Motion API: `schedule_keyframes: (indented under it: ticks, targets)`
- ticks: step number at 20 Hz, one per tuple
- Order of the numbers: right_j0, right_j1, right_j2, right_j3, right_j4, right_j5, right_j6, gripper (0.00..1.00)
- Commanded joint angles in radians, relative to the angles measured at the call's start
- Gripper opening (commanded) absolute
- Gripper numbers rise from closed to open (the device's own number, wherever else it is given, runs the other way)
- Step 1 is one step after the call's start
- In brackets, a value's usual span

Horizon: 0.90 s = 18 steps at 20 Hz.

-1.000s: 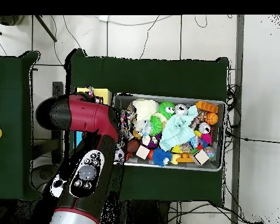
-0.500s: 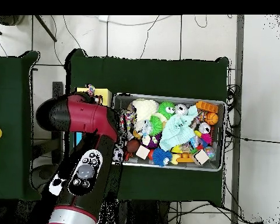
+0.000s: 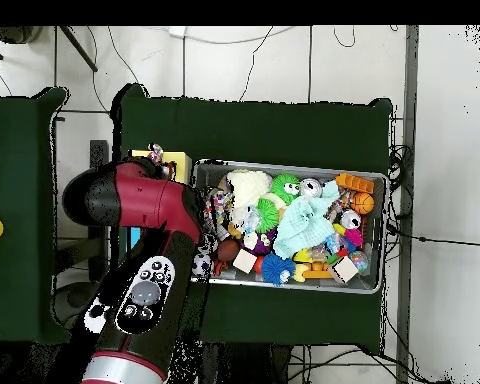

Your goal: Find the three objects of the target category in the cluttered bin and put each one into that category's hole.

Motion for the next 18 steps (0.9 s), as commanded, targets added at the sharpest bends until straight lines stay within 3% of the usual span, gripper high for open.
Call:
schedule_keyframes:
  ticks: [1, 8, 13, 18]
  targets:
    - [0.005, 0.009, 0.059, 0.067, -0.006, 0.1, 0.21, 1.0]
    - [0.02, -0.034, 0.039, 0.076, -0.005, 0.163, 0.216, 1.0]
    - [0.021, -0.118, 0.026, 0.125, -0.019, 0.24, 0.194, 1.0]
    - [-0.007, -0.141, 0.058, 0.2, -0.034, 0.178, 0.158, 1.0]
